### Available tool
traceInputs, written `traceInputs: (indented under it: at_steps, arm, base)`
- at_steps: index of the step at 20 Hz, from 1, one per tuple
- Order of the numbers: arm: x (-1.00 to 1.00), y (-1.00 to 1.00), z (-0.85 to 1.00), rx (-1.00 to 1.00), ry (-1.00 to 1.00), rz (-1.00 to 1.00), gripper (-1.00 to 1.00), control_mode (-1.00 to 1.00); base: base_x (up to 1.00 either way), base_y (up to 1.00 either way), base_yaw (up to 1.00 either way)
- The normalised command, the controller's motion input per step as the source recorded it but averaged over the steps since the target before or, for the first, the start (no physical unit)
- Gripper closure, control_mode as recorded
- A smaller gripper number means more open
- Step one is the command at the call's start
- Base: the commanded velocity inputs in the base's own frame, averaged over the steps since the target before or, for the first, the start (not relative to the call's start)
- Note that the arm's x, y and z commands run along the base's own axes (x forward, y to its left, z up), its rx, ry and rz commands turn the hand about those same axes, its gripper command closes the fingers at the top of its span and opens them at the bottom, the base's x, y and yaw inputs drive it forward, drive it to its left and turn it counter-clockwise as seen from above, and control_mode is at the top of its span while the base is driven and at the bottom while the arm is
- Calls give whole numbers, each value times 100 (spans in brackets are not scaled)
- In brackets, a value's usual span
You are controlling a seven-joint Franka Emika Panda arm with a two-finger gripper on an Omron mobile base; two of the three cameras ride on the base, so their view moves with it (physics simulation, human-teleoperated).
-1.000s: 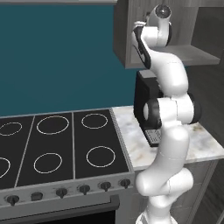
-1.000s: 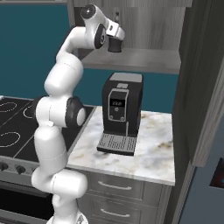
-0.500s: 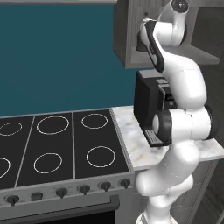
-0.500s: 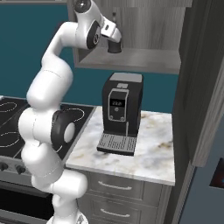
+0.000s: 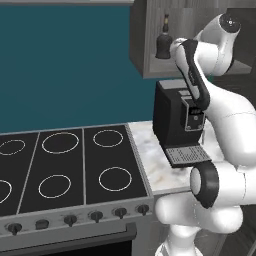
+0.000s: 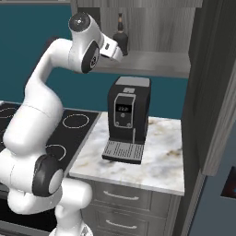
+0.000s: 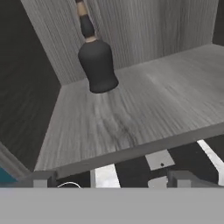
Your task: Sort all alcoholic drinks to one cabinet, and non-alcoholic drinks to the other.
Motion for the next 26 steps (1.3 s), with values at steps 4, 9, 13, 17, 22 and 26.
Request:
traceInputs:
  at_steps: [4, 9, 13, 17, 22, 26]
  arm:
    - [-100, 15, -27, 0, 1, 9, -100, -100]
    - [-100, 24, -13, 0, 9, 7, -100, -100]
    - [-100, 27, -13, 0, 7, 3, -100, -100]
    - [-84, 28, -11, -3, 6, 1, -100, -100]
    - [-52, 17, -21, -1, 14, 2, -100, -100]
    - [-38, 19, -18, 0, 11, 2, -100, -100]
  base:
    - [0, 0, 0]
    - [0, 0, 0]
    - [0, 0, 0]
    - [0, 0, 0]
    - [0, 0, 0]
    - [0, 0, 0]
